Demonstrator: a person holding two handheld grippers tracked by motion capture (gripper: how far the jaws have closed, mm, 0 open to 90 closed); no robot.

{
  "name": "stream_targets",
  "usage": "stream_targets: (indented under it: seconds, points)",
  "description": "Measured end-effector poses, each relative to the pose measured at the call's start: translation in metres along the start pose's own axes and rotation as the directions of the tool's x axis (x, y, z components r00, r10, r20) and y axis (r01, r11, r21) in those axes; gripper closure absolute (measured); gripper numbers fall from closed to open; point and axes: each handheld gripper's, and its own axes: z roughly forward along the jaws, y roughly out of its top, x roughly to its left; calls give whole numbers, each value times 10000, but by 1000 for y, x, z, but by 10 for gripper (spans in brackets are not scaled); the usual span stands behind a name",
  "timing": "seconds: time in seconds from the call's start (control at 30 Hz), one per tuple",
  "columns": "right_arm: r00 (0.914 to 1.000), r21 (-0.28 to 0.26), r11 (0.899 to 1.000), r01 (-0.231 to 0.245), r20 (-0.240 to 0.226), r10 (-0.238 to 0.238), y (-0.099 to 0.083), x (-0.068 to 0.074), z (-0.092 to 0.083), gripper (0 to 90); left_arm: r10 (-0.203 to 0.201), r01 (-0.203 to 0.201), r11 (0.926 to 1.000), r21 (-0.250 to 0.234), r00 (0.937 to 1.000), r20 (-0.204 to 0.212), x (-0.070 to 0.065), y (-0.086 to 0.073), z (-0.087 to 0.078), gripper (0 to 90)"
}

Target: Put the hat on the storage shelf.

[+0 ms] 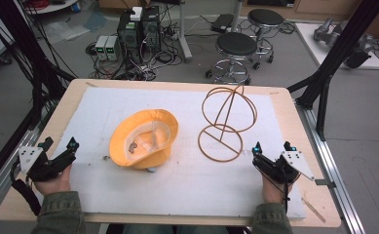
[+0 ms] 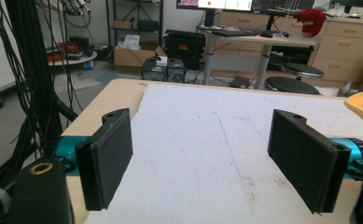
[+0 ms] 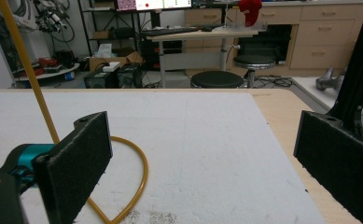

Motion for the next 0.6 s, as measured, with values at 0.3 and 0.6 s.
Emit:
stream_targets:
  seconds: [0.3,0.6]
  points:
    - [10000,-1,10000,-80,-2,80,0,0,-1,31,37,-37,10000,-5,10000,20,0,0,-1,223]
    - [10000,44,9999,-92,-3,92,0,0,-1,31,-82,82,10000,-23,10000,-48,1,0,0,223]
